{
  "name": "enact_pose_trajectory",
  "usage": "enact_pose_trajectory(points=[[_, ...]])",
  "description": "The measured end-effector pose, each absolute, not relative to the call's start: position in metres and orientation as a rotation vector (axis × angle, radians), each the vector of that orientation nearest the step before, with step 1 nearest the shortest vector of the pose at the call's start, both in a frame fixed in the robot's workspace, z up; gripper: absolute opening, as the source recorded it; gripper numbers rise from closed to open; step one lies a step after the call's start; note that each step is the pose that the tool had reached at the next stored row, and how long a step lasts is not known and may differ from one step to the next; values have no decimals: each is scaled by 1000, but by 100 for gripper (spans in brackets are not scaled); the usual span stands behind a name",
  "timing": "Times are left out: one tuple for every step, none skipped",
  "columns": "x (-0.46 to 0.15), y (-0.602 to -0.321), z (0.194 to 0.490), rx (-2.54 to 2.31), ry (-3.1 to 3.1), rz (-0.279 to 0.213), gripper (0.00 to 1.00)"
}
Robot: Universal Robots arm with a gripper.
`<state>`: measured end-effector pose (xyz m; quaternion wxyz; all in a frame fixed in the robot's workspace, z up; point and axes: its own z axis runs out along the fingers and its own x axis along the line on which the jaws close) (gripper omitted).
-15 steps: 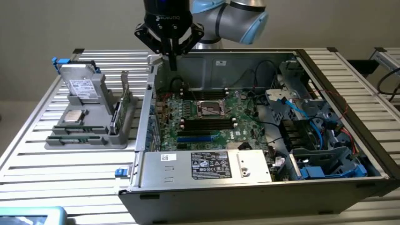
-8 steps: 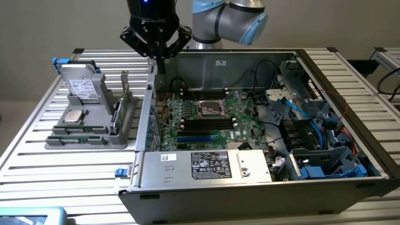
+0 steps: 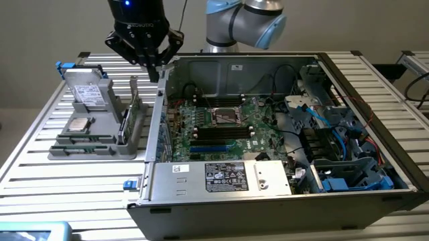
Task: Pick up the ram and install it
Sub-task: 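Reach for the ram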
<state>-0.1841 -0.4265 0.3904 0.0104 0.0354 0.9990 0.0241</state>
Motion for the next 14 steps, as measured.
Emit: enact_pose_trajectory(points=[[-189, -427, 390, 111, 3118, 75, 11], [-193, -428, 390, 111, 3118, 75, 11], [-198, -428, 390, 111, 3118, 75, 11], [-202, -429, 390, 111, 3118, 75, 11], [-207, -430, 390, 111, 3118, 75, 11], [-212, -430, 389, 111, 3118, 75, 11], [-216, -431, 389, 111, 3118, 75, 11], [-221, -432, 389, 111, 3118, 75, 11], [-225, -432, 389, 111, 3118, 75, 11], [-230, -433, 389, 111, 3118, 75, 11], [-234, -433, 388, 111, 3118, 75, 11], [-239, -434, 388, 111, 3118, 75, 11], [-243, -434, 388, 111, 3118, 75, 11], [-248, -434, 387, 111, 3118, 75, 11]])
